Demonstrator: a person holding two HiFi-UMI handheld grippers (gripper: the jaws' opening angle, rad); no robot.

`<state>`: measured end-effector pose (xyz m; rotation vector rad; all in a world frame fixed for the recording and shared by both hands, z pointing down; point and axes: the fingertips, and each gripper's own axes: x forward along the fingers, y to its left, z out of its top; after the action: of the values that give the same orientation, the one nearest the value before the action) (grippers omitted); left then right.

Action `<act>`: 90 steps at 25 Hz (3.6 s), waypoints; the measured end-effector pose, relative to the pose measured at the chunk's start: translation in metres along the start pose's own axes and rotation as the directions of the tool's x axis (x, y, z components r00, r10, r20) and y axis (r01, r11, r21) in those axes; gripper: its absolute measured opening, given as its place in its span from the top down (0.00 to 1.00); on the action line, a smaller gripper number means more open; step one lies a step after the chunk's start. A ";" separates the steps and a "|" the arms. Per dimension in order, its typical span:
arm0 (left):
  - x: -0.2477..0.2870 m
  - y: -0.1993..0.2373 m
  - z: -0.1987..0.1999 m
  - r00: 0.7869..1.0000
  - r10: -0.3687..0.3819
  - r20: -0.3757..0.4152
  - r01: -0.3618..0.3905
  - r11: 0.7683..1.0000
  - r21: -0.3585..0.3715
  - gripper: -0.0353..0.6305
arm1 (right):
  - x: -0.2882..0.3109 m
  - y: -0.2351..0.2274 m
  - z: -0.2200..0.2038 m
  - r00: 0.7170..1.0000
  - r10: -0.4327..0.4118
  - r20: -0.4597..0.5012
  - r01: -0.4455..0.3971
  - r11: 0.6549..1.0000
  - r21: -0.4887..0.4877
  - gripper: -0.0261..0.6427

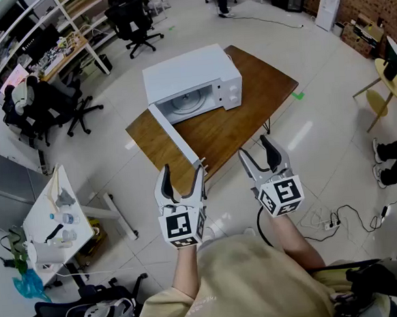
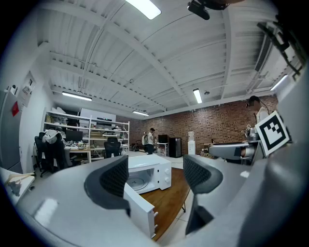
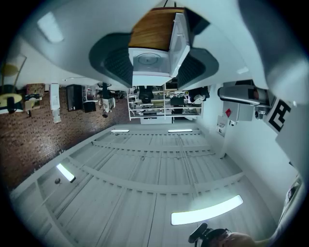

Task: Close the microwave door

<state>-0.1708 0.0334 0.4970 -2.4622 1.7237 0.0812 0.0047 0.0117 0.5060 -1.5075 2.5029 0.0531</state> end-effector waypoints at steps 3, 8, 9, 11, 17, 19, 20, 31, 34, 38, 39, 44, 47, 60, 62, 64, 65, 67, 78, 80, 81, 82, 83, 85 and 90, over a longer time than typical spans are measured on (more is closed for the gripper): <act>-0.003 -0.020 -0.005 1.000 0.002 -0.011 -0.002 1.000 0.009 0.41 | -0.015 -0.011 -0.005 1.000 0.012 -0.003 -0.012 1.000 0.007 0.55; 0.003 -0.024 -0.034 0.997 0.014 -0.069 -0.012 1.000 0.025 0.42 | -0.016 -0.022 -0.028 0.999 0.038 -0.029 -0.037 0.999 0.035 0.55; 0.007 -0.020 -0.038 0.997 0.020 -0.079 -0.019 1.000 0.025 0.42 | -0.012 -0.024 -0.032 0.998 0.046 -0.035 -0.045 0.998 0.037 0.55; 0.017 -0.012 -0.042 0.996 0.028 -0.085 -0.027 1.000 0.014 0.43 | -0.003 -0.031 -0.036 0.998 0.049 -0.041 -0.048 0.998 0.032 0.55; 0.074 0.030 -0.062 0.996 0.028 -0.084 -0.031 0.998 -0.045 0.43 | 0.054 -0.062 -0.050 0.998 0.027 -0.065 -0.026 1.000 0.007 0.55; 0.092 0.055 -0.068 0.995 0.032 -0.090 -0.039 0.997 -0.066 0.43 | 0.084 -0.062 -0.051 0.996 0.035 -0.079 -0.036 0.999 -0.016 0.55; 0.102 0.068 -0.071 0.995 0.036 -0.092 -0.043 0.996 -0.076 0.43 | 0.099 -0.061 -0.051 0.996 0.042 -0.084 -0.045 0.999 -0.030 0.55; 0.214 0.144 -0.104 0.996 -0.010 -0.091 0.004 0.997 -0.075 0.43 | 0.258 -0.074 -0.082 0.987 0.109 -0.117 -0.116 0.992 -0.051 0.56; 0.232 0.156 -0.130 0.984 -0.026 -0.178 0.012 0.997 -0.079 0.43 | 0.275 -0.078 -0.099 0.979 0.119 -0.167 -0.125 0.992 -0.026 0.56; 0.237 0.151 -0.187 0.892 -0.132 -0.432 0.008 0.961 -0.276 0.43 | 0.284 -0.090 -0.114 0.959 0.177 -0.222 -0.177 0.984 0.021 0.56; 0.234 0.145 -0.203 0.852 -0.185 -0.489 -0.007 0.931 -0.366 0.43 | 0.284 -0.094 -0.116 0.953 0.200 -0.230 -0.197 0.980 0.034 0.56; 0.232 0.140 -0.255 0.768 -0.236 -0.595 -0.198 0.797 -0.571 0.57 | 0.290 -0.128 -0.137 0.925 0.266 -0.271 -0.246 0.964 0.103 0.56; 0.240 0.134 -0.254 0.816 -0.197 -0.544 -0.239 0.742 -0.627 0.61 | 0.296 -0.148 -0.136 0.914 0.296 -0.278 -0.274 0.955 0.115 0.56; 0.299 0.113 -0.256 0.865 -0.171 -0.471 -0.248 0.670 -0.700 0.69 | 0.280 -0.182 -0.131 0.915 0.256 -0.312 -0.260 0.965 0.030 0.56; 0.311 0.109 -0.258 0.867 -0.168 -0.469 -0.248 0.670 -0.699 0.69 | 0.269 -0.193 -0.132 0.922 0.224 -0.316 -0.228 0.973 0.025 0.56; 0.328 0.099 -0.263 0.867 -0.152 -0.475 -0.253 0.686 -0.682 0.67 | 0.257 -0.212 -0.134 0.930 0.181 -0.321 -0.189 0.982 0.005 0.56; 0.338 0.094 -0.264 0.866 -0.143 -0.479 -0.257 0.694 -0.672 0.66 | 0.251 -0.222 -0.134 0.933 0.159 -0.322 -0.170 0.985 -0.006 0.56; 0.360 0.086 -0.267 0.867 -0.124 -0.483 -0.266 0.704 -0.658 0.66 | 0.244 -0.243 -0.131 0.941 0.123 -0.317 -0.134 0.991 -0.014 0.56; 0.461 0.098 -0.304 0.789 -0.001 -0.614 -0.311 0.861 -0.402 0.86 | 0.212 -0.310 -0.119 0.945 -0.025 -0.326 0.021 1.000 -0.016 0.56; 0.450 0.110 -0.299 0.803 0.008 -0.596 -0.316 0.854 -0.414 0.86 | 0.209 -0.302 -0.116 0.944 -0.039 -0.327 0.036 0.999 -0.015 0.56; 0.446 0.109 -0.296 0.813 -0.001 -0.582 -0.302 0.854 -0.424 0.86 | 0.206 -0.300 -0.115 0.944 -0.041 -0.327 0.039 0.999 -0.012 0.56; 0.445 0.102 -0.294 0.823 -0.019 -0.568 -0.280 0.857 -0.433 0.86 | 0.202 -0.301 -0.117 0.945 -0.038 -0.326 0.038 0.999 -0.006 0.56; 0.447 0.089 -0.291 0.834 -0.048 -0.549 -0.244 0.862 -0.445 0.84 | 0.198 -0.304 -0.119 0.945 -0.030 -0.326 0.032 0.999 0.002 0.56; 0.448 0.065 -0.277 0.861 -0.125 -0.493 -0.145 0.868 -0.475 0.82 | 0.198 -0.304 -0.124 0.945 -0.003 -0.328 0.009 1.000 0.017 0.56; 0.433 0.023 -0.202 0.906 -0.227 -0.357 0.114 0.943 -0.312 0.80 | 0.234 -0.280 -0.106 0.946 0.103 -0.308 -0.098 0.995 0.032 0.56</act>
<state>-0.0504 -0.4061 0.6423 -3.0044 1.7214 -0.2102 0.1269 -0.3399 0.5847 -1.4790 2.8145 -0.2030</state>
